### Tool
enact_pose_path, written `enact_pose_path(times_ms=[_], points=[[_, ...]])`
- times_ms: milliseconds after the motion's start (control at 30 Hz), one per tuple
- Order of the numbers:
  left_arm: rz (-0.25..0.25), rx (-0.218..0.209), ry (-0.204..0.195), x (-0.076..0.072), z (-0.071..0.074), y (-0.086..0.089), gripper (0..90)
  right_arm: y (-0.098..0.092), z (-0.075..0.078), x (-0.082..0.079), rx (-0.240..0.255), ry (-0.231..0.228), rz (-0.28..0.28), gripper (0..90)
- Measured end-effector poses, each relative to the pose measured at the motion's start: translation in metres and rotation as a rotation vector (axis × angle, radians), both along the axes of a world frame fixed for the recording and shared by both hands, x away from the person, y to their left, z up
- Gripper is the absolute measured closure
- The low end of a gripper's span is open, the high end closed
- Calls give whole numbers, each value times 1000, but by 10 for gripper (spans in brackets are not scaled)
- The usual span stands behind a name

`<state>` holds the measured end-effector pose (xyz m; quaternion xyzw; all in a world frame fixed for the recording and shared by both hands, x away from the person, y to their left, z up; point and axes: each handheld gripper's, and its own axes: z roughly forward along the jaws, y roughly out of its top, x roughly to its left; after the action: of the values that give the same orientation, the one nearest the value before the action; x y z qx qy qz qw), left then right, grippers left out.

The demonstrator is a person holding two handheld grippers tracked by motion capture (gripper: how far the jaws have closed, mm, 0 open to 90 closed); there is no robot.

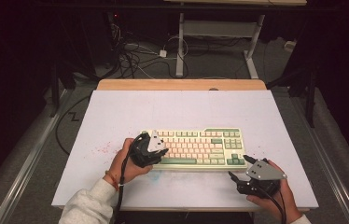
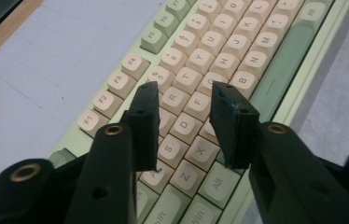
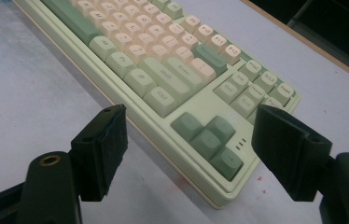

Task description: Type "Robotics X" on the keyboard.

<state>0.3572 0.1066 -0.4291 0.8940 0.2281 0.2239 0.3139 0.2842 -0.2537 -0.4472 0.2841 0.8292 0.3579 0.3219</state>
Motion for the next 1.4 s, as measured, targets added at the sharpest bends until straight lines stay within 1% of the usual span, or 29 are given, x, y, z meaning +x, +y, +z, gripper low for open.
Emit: enact_pose_path(times_ms=[100, 200, 300, 333, 400, 433, 500, 600, 667, 700, 767, 833, 867, 900, 933, 967, 1033, 1067, 1167, 1200, 1400], points=[[16, -12, -12, -1, 1, 2, 530, 0, 0, 0, 1, 1, -1, 268], [32, -20, -23, -1, 3, 4, 465, 0, 0, 0, 1, 1, -1, 268], [50, -25, -30, -2, 4, 6, 376, 0, 0, 0, 0, 1, -1, 268], [55, -27, -31, -2, 5, 7, 332, 0, 0, 0, 0, 1, -1, 268], [63, -47, -35, -2, 6, 10, 263, -1, 0, 0, 0, 1, -1, 268], [65, -55, -49, -2, 7, 12, 246, -1, 0, 0, 1, 1, -1, 268], [68, -77, -55, -2, 9, 15, 218, 0, 0, 0, 0, 2, -1, 267], [69, -96, -62, -3, 11, 19, 212, 0, 0, 0, 0, 1, -1, 267], [78, -96, -62, -2, 11, 21, 239, 0, 0, 0, 1, 2, -1, 267], [78, -98, -58, -2, 11, 22, 278, 0, 0, 0, 1, 3, -1, 267], [76, -128, -24, 1, 10, 25, 449, 0, 0, 0, -2, 3, 3, 267], [70, -150, -1, 5, 10, 29, 590, 0, 0, 0, -2, 5, 2, 267], [67, -172, 19, 8, 10, 31, 664, 0, -1, 1, 0, 6, 1, 267], [59, -188, 35, 10, 10, 32, 722, 1, -1, 1, -1, 6, 1, 267], [53, -193, 44, 12, 9, 32, 768, 1, -1, 1, -3, 7, 3, 267], [46, -189, 55, 13, 8, 32, 809, 1, -1, 1, -5, 9, 3, 267], [22, -157, 69, 13, 6, 28, 862, 1, -1, 1, -4, 11, 5, 267], [15, -148, 82, 13, 4, 26, 871, 1, -1, 1, -5, 11, 6, 267], [4, -110, 102, 14, 0, 22, 877, 2, -2, 1, -6, 13, 6, 267], [2, -109, 109, 15, -1, 21, 877, 2, -2, 1, -7, 15, 8, 267], [2, -62, 137, 19, -10, 15, 877, 2, -2, 1, -8, 17, 8, 267]])
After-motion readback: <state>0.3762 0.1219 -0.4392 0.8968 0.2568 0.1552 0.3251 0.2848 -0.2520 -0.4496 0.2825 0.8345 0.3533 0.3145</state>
